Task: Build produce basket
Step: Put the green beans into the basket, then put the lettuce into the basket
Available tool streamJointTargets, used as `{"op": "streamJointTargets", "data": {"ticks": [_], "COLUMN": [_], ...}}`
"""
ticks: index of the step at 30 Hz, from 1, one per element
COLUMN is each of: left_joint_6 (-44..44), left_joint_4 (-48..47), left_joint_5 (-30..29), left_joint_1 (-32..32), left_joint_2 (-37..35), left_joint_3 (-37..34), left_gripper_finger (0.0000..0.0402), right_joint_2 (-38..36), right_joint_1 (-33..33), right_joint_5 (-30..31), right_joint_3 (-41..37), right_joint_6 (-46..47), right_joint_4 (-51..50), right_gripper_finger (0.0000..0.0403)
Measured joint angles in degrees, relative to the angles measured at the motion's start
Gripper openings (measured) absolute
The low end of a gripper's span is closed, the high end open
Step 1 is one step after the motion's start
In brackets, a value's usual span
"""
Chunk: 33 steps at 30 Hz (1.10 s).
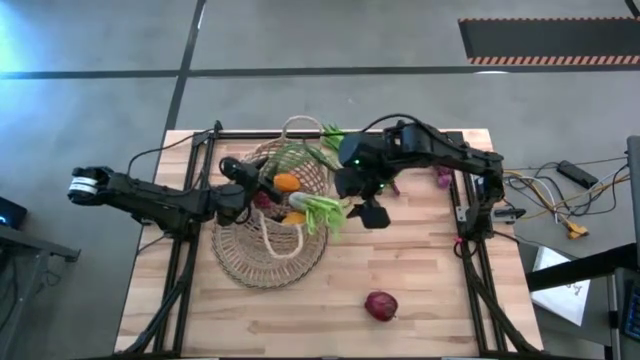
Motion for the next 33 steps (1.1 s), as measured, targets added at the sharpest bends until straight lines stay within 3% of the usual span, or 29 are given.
{"op": "streamJointTargets", "data": {"ticks": [4,8,16,18,22,24,29,33], "left_joint_6": [0.0,1.9,16.4,20.4,26.3,27.4,23.2,14.6], "left_joint_4": [-0.6,-0.6,-0.4,-0.2,-0.2,-0.2,-0.1,-0.1], "left_joint_5": [7.4,13.9,14.7,14.6,12.5,10.5,7.5,7.5], "left_joint_1": [0.0,-0.4,-6.4,-9.2,-15.9,-19.6,-27.8,-31.9], "left_joint_2": [-1.1,-2.0,-0.5,0.5,4.0,6.5,14.2,21.0], "left_joint_3": [1.9,5.2,12.7,14.6,17.3,18.3,18.9,18.9], "left_gripper_finger": [0.0185,0.0203,0.0204,0.0205,0.0205,0.0205,0.0205,0.0205], "right_joint_2": [-1.1,-4.7,-19.6,-24.4,-33.0,-36.2,-40.1,-37.9], "right_joint_1": [1.5,3.3,4.3,4.0,2.8,1.6,-3.0,-8.6], "right_joint_5": [0.0,1.6,10.6,16.2,37.0,43.3,41.1,38.3], "right_joint_3": [-2.5,-10.0,-37.8,-45.9,-60.8,-67.2,-81.1,-87.9], "right_joint_6": [0.0,0.0,3.3,4.9,12.4,16.8,21.0,17.7], "right_joint_4": [-2.4,0.1,17.1,22.5,28.6,30.1,40.0,51.6], "right_gripper_finger": [0.0237,0.0237,0.0237,0.0237,0.0237,0.0237,0.0237,0.0241]}}
